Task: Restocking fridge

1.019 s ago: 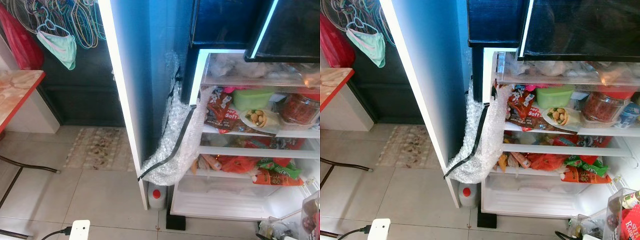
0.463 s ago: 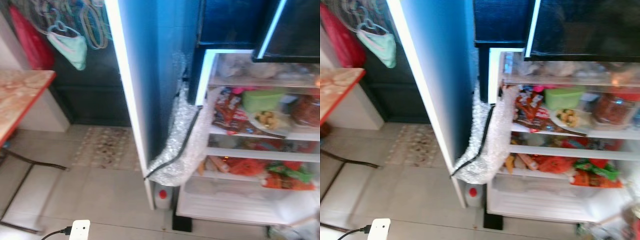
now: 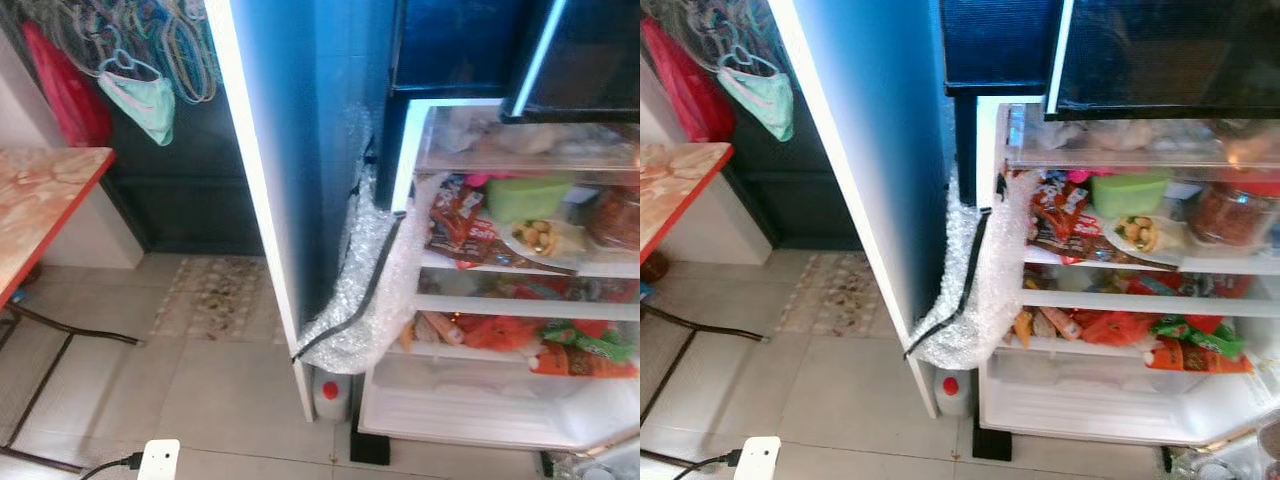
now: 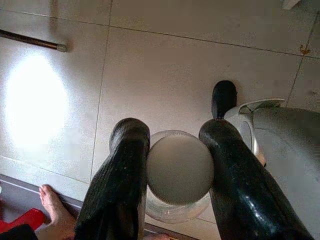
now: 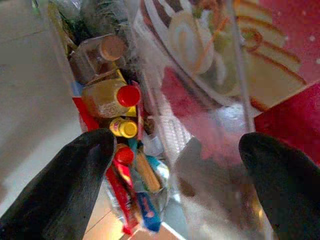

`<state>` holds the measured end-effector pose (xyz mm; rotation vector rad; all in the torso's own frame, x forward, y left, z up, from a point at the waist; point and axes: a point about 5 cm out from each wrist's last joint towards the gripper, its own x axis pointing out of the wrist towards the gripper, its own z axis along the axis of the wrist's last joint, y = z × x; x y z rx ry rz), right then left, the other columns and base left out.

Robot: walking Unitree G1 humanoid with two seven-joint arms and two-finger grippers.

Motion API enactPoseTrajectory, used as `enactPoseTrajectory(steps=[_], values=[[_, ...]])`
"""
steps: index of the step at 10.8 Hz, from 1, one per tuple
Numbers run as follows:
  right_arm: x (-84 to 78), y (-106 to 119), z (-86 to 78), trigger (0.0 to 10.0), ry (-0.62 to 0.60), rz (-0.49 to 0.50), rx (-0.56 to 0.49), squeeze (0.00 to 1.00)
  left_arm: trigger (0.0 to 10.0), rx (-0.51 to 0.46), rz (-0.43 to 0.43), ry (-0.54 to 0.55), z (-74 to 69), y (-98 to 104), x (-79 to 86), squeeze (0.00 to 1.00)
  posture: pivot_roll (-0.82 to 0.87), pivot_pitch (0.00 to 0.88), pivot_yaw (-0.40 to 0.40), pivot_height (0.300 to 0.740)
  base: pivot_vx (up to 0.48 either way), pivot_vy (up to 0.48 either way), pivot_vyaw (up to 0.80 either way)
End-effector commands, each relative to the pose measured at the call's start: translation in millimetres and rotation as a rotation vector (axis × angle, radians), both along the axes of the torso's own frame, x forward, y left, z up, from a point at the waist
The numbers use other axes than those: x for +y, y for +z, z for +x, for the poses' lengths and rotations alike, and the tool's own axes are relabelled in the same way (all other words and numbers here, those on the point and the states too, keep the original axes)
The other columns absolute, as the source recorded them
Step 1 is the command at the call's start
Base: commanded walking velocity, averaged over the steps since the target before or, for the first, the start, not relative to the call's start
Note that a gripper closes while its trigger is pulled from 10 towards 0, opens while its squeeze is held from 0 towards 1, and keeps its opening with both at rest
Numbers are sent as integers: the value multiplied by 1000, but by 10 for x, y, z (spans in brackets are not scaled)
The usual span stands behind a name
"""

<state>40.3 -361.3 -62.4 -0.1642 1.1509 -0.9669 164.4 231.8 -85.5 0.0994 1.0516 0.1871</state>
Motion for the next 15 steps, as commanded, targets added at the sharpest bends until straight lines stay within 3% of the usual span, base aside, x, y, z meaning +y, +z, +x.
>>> enactPoseTrajectory(steps=[1,6,7,8,9,12,15], values=[[55,-34,17,10000,5,19,4,0,10000,22,14,-4,-42,-8,47,0,-29,73,51,740,0,0,0],[123,-67,97,10000,34,59,-18,0,10000,23,7,3,-47,-14,31,0,-32,75,44,740,0,0,0],[265,-136,219,10000,55,184,-116,0,10000,23,7,3,-48,-14,32,0,-33,76,46,740,0,0,0],[605,-234,512,10000,258,389,-204,0,10000,23,11,-1,-48,-13,37,0,-32,76,48,740,0,0,0],[767,-286,580,10000,242,468,-225,0,10000,20,14,0,-47,-11,42,0,-28,73,49,740,0,0,0],[1019,-285,852,10000,379,548,-287,0,10000,15,18,-4,-50,-8,55,0,-22,67,56,740,0,0,0],[1041,-294,849,10000,417,561,-258,0,10000,17,20,-15,-56,-10,56,0,-23,50,56,740,0,-82,0]])
